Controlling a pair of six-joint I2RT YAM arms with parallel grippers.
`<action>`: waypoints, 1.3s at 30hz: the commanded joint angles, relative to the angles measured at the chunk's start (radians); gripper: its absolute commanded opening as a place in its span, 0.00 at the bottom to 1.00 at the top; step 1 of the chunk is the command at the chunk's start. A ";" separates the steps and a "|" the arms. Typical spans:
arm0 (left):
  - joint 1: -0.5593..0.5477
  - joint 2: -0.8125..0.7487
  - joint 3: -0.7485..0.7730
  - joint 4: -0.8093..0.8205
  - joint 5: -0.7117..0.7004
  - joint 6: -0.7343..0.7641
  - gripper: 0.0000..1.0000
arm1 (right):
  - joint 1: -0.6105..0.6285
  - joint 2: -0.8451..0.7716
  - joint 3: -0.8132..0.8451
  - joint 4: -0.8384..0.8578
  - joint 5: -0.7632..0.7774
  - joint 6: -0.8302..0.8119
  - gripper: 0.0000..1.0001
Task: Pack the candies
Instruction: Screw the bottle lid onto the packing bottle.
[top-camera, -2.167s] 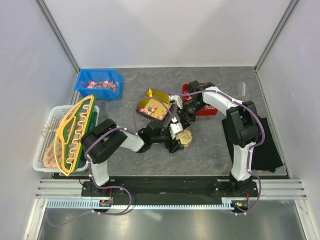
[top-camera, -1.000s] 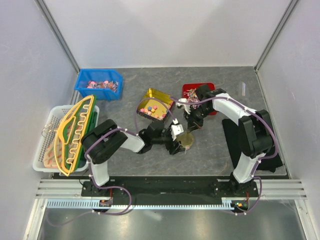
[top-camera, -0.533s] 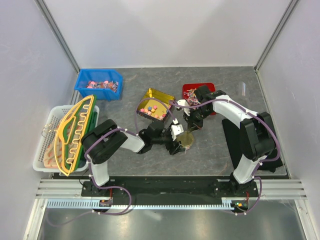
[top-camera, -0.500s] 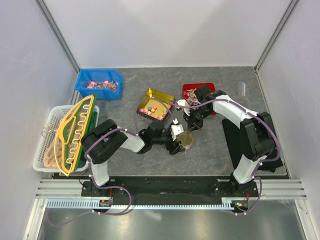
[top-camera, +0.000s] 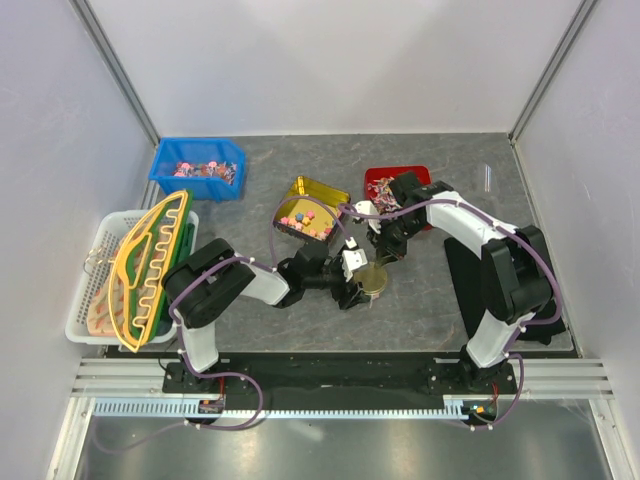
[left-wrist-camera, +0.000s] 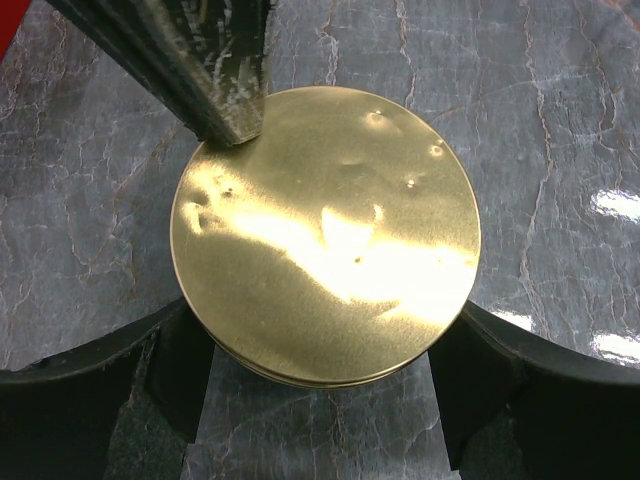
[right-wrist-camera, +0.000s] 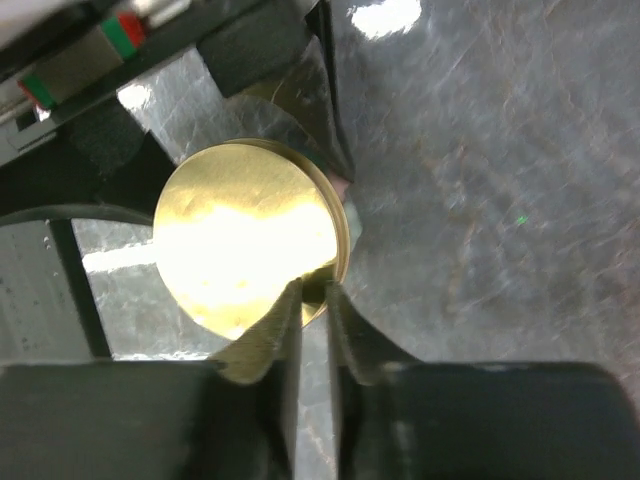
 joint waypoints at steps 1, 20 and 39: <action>0.033 0.025 -0.006 -0.059 -0.197 0.031 0.49 | 0.035 -0.005 -0.028 -0.221 0.007 0.094 0.30; 0.030 0.022 -0.009 -0.059 -0.163 0.044 0.57 | -0.035 0.012 0.100 0.279 0.301 0.513 0.93; 0.030 -0.019 -0.052 -0.025 -0.058 0.054 1.00 | -0.101 -0.121 0.064 0.368 0.410 0.548 0.98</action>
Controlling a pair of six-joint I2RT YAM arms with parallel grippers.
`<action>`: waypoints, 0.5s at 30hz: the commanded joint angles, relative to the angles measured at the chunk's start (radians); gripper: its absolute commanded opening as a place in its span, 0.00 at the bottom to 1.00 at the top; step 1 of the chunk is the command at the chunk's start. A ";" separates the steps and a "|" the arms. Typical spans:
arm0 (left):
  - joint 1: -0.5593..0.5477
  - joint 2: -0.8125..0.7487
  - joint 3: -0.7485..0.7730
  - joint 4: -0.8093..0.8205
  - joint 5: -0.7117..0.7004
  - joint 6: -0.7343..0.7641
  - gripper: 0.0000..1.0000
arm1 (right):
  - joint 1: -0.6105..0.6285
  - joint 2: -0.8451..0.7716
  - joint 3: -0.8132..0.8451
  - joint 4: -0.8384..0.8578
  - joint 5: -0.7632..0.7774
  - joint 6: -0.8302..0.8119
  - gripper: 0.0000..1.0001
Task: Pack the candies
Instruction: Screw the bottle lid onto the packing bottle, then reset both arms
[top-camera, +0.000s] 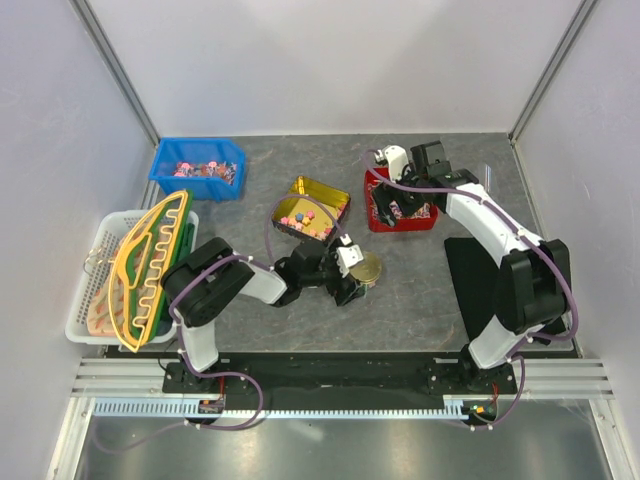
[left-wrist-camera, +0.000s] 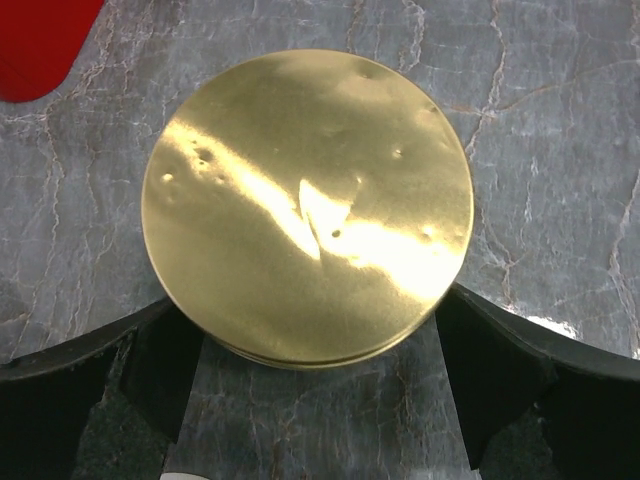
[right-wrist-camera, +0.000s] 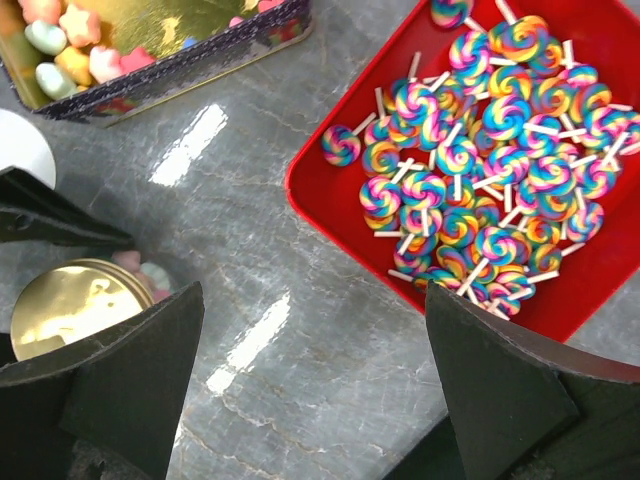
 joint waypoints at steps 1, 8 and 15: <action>0.008 -0.027 -0.044 -0.032 0.043 0.029 1.00 | -0.006 -0.031 -0.024 0.039 0.035 0.020 0.98; 0.037 -0.178 -0.010 -0.242 0.232 0.091 1.00 | -0.006 -0.060 -0.030 0.004 0.015 -0.021 0.98; 0.104 -0.346 0.048 -0.601 0.420 0.285 1.00 | -0.029 -0.104 -0.033 0.030 0.063 0.015 0.98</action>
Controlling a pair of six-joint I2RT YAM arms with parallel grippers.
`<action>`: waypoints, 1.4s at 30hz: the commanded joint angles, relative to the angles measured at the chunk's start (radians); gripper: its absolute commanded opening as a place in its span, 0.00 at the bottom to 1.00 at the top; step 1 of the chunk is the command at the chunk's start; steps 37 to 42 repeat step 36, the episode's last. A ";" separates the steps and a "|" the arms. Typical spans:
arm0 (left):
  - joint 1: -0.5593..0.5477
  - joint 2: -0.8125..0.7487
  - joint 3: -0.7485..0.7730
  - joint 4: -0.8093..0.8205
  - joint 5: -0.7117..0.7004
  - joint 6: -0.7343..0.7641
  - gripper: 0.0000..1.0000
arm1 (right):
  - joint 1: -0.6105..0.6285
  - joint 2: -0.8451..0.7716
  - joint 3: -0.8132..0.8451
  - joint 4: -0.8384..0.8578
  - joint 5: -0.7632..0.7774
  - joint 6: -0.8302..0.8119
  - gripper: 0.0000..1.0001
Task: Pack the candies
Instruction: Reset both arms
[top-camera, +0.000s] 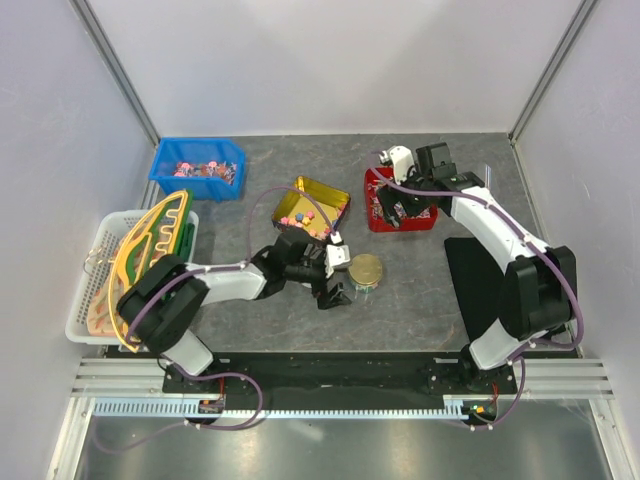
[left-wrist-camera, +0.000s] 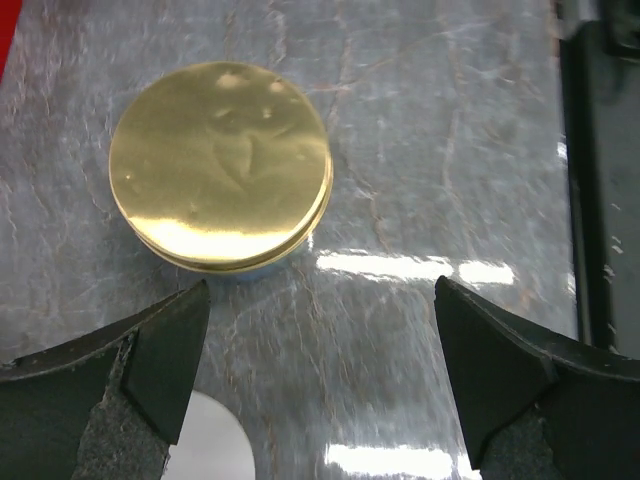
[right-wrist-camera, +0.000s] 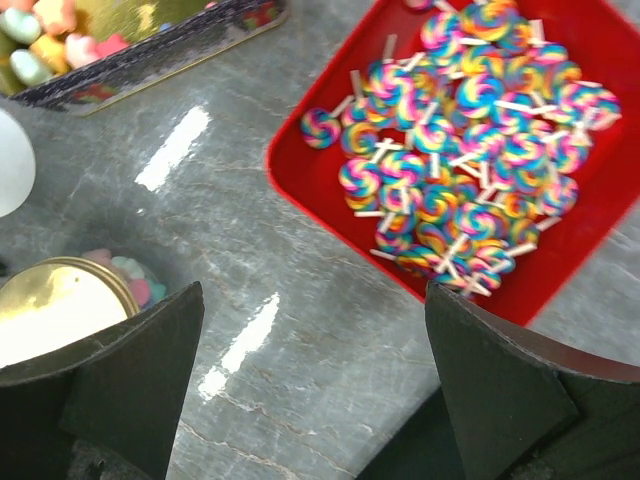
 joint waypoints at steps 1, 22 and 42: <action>0.055 -0.102 0.080 -0.284 0.156 0.181 1.00 | -0.023 -0.068 0.007 0.031 0.042 0.033 0.98; 0.635 -0.375 0.450 -0.547 -0.284 -0.076 1.00 | -0.058 -0.373 -0.062 0.436 0.804 0.081 0.98; 0.691 -0.386 0.485 -0.544 -0.321 -0.095 1.00 | -0.058 -0.450 -0.134 0.501 0.766 0.091 0.98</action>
